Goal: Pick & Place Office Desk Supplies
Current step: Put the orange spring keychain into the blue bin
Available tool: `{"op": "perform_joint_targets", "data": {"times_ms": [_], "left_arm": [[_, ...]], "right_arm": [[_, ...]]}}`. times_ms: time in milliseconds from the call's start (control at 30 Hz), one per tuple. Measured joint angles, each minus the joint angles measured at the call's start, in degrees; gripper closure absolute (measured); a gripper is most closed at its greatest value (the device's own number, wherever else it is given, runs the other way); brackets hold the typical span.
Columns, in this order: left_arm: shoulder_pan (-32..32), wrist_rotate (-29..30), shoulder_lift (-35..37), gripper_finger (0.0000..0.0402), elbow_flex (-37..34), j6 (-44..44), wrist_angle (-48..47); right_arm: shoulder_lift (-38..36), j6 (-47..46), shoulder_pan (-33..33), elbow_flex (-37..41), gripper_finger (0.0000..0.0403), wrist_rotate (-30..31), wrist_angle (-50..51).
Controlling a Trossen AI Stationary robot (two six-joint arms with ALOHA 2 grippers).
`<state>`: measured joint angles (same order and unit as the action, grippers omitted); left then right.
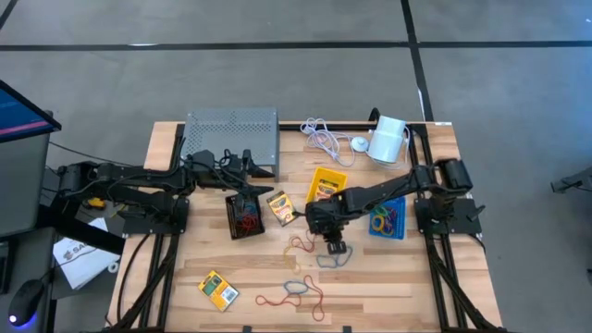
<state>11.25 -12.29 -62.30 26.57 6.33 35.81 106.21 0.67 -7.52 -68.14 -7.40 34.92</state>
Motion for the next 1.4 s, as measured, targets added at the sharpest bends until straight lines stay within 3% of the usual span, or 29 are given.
{"op": "perform_joint_targets", "data": {"times_ms": [133, 400, 533, 1400], "left_arm": [[-0.02, -0.02, 0.0, 0.0211, -0.01, 0.02, -0.02], [-0.01, -0.01, 0.0, 0.0211, -0.01, 0.0, -0.02], [-0.02, 0.0, 0.0, 0.0211, 0.0, 0.0, -0.02], [-0.02, 0.0, 0.0, 0.0211, -0.01, 0.02, -0.02]], "right_arm": [[0.0, -0.02, 0.73, 0.0, 0.029, -0.02, -0.02], [0.0, -1.07, 0.93, 0.04, 0.0201, -0.05, -0.99], [0.0, -2.01, 0.91, 0.04, 0.018, 0.55, -1.22], [0.86, -2.14, -0.27, 3.95, 0.0223, 2.95, -7.36]]}}
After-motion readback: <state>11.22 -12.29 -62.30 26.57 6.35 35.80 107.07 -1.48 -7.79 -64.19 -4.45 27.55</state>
